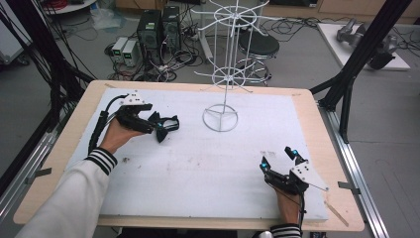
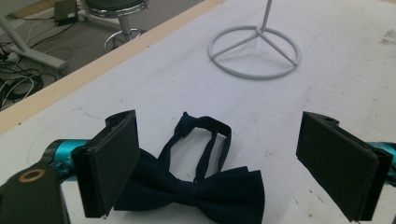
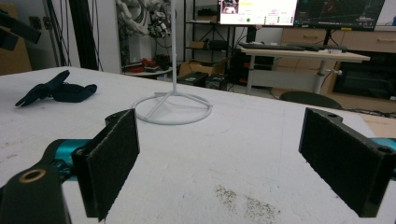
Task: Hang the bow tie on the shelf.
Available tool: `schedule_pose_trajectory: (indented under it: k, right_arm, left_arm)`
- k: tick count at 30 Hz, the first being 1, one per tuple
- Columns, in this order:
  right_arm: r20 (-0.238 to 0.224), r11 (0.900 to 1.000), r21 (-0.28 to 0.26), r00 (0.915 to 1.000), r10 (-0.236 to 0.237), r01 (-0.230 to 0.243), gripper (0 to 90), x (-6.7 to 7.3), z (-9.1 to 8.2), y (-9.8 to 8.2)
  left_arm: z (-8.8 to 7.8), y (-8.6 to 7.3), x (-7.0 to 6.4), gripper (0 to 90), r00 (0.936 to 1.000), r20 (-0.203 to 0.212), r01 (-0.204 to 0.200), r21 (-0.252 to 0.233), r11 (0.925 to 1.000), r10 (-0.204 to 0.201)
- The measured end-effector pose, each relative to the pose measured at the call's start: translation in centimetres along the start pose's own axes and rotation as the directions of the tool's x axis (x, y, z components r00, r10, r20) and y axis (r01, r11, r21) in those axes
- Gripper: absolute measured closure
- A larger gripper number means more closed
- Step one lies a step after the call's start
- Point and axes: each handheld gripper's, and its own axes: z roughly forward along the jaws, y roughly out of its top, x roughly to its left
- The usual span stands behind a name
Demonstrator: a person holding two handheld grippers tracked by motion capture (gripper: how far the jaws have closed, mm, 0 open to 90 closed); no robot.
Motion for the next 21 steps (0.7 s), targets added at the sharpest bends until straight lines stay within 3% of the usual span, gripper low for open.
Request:
schedule_pose_trajectory:
  k: [6,21]
  right_arm:
    - [0.001,1.000,-0.002,1.0000,-0.005,0.005,11.4,0.0,0.0,0.0]
    - [0.001,1.000,-0.001,1.0000,0.000,0.000,11.4,0.0,0.0,0.0]
  left_arm:
    - [1.3,0.8,0.2,13.6,0.9996,0.016,-0.024,0.057,0.9981,0.023]
    - [4.1,1.9,-0.3,14.5,0.9965,0.059,-0.068,0.169,0.9832,0.059]
